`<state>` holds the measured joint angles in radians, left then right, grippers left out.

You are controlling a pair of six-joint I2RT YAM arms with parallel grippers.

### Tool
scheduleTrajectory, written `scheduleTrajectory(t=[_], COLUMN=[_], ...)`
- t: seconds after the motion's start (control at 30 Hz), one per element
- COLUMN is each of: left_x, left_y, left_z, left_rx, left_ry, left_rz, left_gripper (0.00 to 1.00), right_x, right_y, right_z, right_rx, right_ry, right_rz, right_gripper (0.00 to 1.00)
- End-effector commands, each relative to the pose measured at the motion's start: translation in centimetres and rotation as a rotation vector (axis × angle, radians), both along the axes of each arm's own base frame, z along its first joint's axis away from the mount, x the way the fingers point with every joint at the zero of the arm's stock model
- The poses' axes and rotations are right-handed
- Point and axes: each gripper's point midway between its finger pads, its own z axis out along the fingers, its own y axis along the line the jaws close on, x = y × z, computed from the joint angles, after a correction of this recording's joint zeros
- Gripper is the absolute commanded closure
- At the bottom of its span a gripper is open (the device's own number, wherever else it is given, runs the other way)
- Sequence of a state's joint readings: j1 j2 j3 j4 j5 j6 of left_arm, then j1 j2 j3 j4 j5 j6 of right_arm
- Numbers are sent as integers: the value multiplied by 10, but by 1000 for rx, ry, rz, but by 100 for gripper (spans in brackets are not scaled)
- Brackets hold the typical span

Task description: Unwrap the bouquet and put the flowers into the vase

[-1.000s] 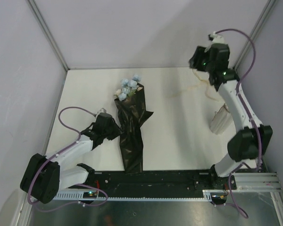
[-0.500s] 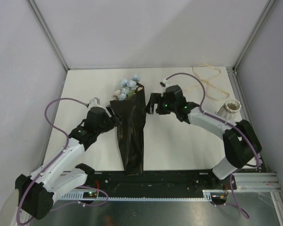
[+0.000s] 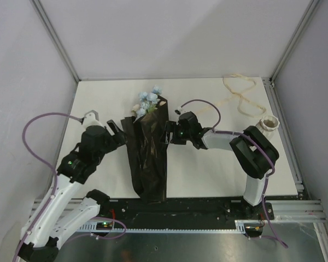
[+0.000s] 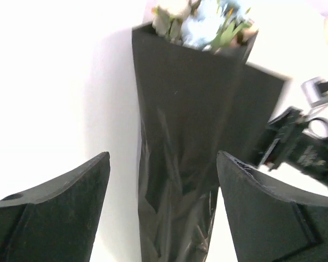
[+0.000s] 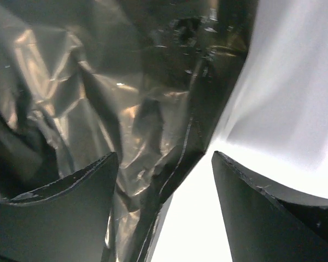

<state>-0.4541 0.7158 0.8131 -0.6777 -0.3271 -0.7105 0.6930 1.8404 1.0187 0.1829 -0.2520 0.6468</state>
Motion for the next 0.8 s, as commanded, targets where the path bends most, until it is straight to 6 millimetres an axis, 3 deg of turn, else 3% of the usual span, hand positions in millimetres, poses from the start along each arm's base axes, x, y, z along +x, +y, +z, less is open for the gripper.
scheduleTrajectory(t=[0.0,0.2,0.37,0.43,0.63,0.77], left_x=[-6,-10,-10,-7,4,12], left_y=[26,32,31,32,34,28], left_z=[47,64,57,45,-2,-39], left_rx=[77,90,91,106,144,30], left_ry=[-97,-135,-120,-89,58,190], left_rz=[59,60,60,76,120,110], left_gripper=[17,17,17,17,17,17], right_x=[4,4,20,33,77,110], right_y=[5,12,22,29,50,61], right_z=[-16,-27,-26,-19,-12,2], right_rx=[-8,9,63,100,169,220], right_ry=[7,13,-14,-32,-85,-121], right_rz=[-20,-7,-22,-29,-82,-126], right_gripper=[27,45,83,94,100,100])
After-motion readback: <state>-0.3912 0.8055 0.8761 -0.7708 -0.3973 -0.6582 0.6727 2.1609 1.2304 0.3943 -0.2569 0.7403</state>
